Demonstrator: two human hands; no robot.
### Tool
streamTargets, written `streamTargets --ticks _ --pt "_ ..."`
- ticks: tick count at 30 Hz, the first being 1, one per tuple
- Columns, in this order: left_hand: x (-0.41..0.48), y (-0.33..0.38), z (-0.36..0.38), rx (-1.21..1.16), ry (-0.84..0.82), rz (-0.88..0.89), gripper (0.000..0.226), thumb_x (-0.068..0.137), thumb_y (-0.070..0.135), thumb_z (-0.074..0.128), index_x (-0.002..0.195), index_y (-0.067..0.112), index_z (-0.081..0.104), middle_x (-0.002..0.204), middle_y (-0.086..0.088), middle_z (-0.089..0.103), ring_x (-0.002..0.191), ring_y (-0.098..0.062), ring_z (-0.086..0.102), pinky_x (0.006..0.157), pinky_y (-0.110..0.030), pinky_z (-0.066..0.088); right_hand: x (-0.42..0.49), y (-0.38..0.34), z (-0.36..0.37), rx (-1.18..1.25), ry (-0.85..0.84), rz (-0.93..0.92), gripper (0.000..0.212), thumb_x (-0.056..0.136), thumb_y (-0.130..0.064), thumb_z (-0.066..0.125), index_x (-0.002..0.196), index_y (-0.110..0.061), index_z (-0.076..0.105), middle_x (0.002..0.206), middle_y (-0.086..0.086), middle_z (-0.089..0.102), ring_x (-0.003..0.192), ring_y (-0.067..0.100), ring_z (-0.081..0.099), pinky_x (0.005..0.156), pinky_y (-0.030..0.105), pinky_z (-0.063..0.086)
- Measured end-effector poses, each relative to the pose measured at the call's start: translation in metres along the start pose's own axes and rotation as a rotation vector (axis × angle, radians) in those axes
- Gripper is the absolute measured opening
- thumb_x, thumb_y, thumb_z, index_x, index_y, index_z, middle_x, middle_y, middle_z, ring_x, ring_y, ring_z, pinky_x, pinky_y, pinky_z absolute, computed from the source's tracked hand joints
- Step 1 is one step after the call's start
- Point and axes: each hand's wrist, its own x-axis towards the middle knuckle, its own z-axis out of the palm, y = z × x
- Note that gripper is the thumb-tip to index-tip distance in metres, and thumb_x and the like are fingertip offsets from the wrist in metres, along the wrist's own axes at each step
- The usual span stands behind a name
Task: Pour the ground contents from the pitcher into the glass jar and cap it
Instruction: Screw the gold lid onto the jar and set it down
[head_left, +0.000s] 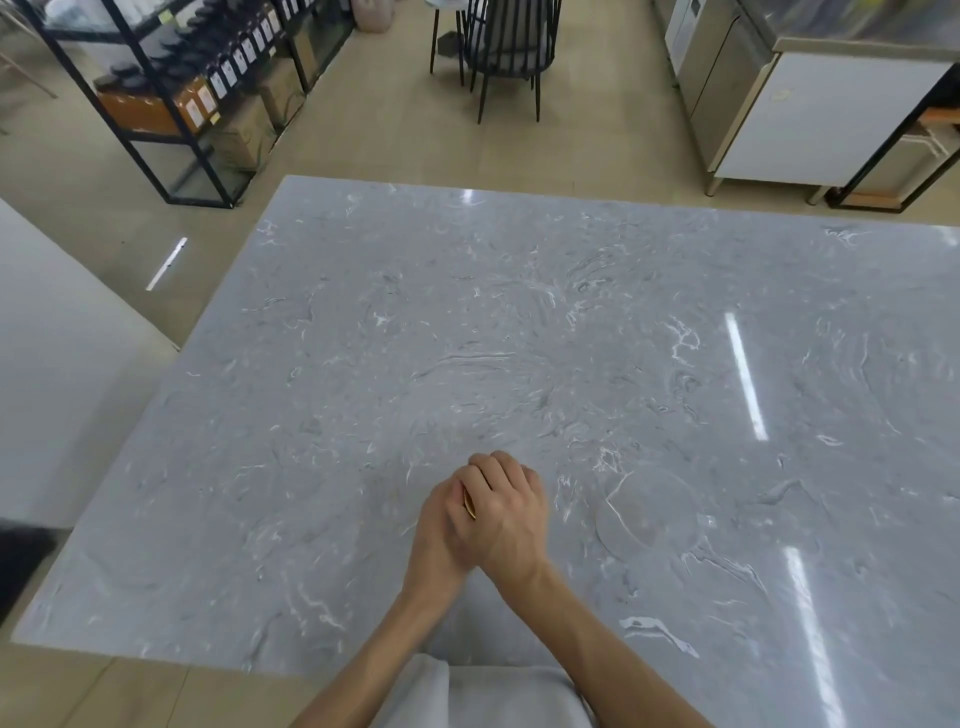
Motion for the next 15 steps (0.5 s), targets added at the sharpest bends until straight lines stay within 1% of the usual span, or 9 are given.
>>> streamTargets --ticks 1,2,4,5,7,9,11,12,15 --pt "-0.002 0.000 0.000 -0.026 0.003 -0.012 0.055 0.091 0.018 0.059 0.112 0.067 0.049 0.110 0.052 0.056 0.104 0.028 0.054 0.085 0.002 0.044 0.001 -0.002 -0.001 0.005 -0.004 0.021 0.009 0.081 -0.021 0.066 0.073 -0.019 0.066 0.083 -0.007 0.068 0.087 0.018 0.065 0.071 0.033 0.047" --pt "0.001 0.001 0.000 -0.009 -0.038 -0.034 0.047 0.090 0.021 0.059 0.112 0.062 0.051 0.108 0.046 0.059 0.105 0.022 0.058 0.085 0.000 0.046 0.002 -0.003 -0.002 0.023 -0.013 0.038 0.008 0.081 -0.021 0.066 0.074 -0.020 0.067 0.085 -0.007 0.069 0.088 0.018 0.065 0.072 0.033 0.047" --pt "0.017 0.009 -0.003 0.162 -0.154 -0.075 0.020 0.095 0.020 0.059 0.102 0.039 0.058 0.093 0.023 0.061 0.101 0.006 0.065 0.082 -0.014 0.049 0.001 0.002 -0.007 0.092 -0.055 0.015 0.005 0.082 -0.023 0.067 0.081 -0.020 0.070 0.091 -0.007 0.070 0.095 0.019 0.064 0.078 0.035 0.048" --pt "0.024 0.007 -0.005 0.180 -0.206 -0.049 0.014 0.095 0.017 0.060 0.097 0.031 0.059 0.090 0.022 0.057 0.098 0.006 0.065 0.082 -0.019 0.048 0.000 0.009 -0.010 0.134 -0.094 -0.053 0.007 0.084 -0.023 0.066 0.086 -0.019 0.071 0.097 -0.006 0.071 0.101 0.020 0.064 0.082 0.036 0.049" --pt "0.034 0.005 -0.016 0.118 -0.265 0.060 0.018 0.083 0.025 0.068 0.091 0.038 0.060 0.085 0.025 0.062 0.092 0.016 0.064 0.077 -0.014 0.049 0.002 0.028 -0.018 0.223 -0.207 -0.299 0.014 0.089 -0.021 0.064 0.099 -0.019 0.074 0.112 -0.004 0.072 0.114 0.023 0.062 0.093 0.036 0.049" --pt "0.040 -0.006 -0.025 0.147 -0.293 0.148 0.026 0.069 0.038 0.077 0.091 0.043 0.065 0.087 0.026 0.070 0.089 0.015 0.066 0.082 -0.016 0.052 0.012 0.046 -0.025 0.314 -0.318 -0.484 0.018 0.094 -0.021 0.062 0.106 -0.018 0.075 0.122 -0.002 0.070 0.119 0.024 0.061 0.100 0.033 0.048" --pt "0.039 -0.005 -0.025 0.231 -0.259 0.121 0.031 0.066 0.047 0.078 0.090 0.054 0.060 0.084 0.034 0.066 0.083 0.015 0.064 0.087 -0.017 0.047 0.021 0.051 -0.025 0.351 -0.347 -0.473 0.016 0.092 -0.021 0.063 0.102 -0.018 0.076 0.117 -0.002 0.071 0.111 0.022 0.063 0.093 0.034 0.052" --pt "0.036 -0.002 -0.021 0.244 -0.215 0.076 0.029 0.066 0.048 0.075 0.089 0.053 0.058 0.078 0.033 0.064 0.080 0.014 0.065 0.079 -0.012 0.045 0.022 0.049 -0.023 0.337 -0.313 -0.430 0.013 0.089 -0.019 0.065 0.096 -0.018 0.076 0.110 -0.003 0.072 0.105 0.021 0.065 0.086 0.035 0.053" --pt "0.023 0.010 -0.005 0.104 -0.027 -0.050 0.037 0.070 0.046 0.069 0.106 0.038 0.063 0.082 0.032 0.057 0.082 0.019 0.062 0.068 0.002 0.042 0.017 0.038 -0.013 0.239 -0.149 -0.262 0.007 0.079 -0.018 0.070 0.084 -0.021 0.075 0.095 -0.006 0.073 0.094 0.018 0.066 0.074 0.034 0.054"
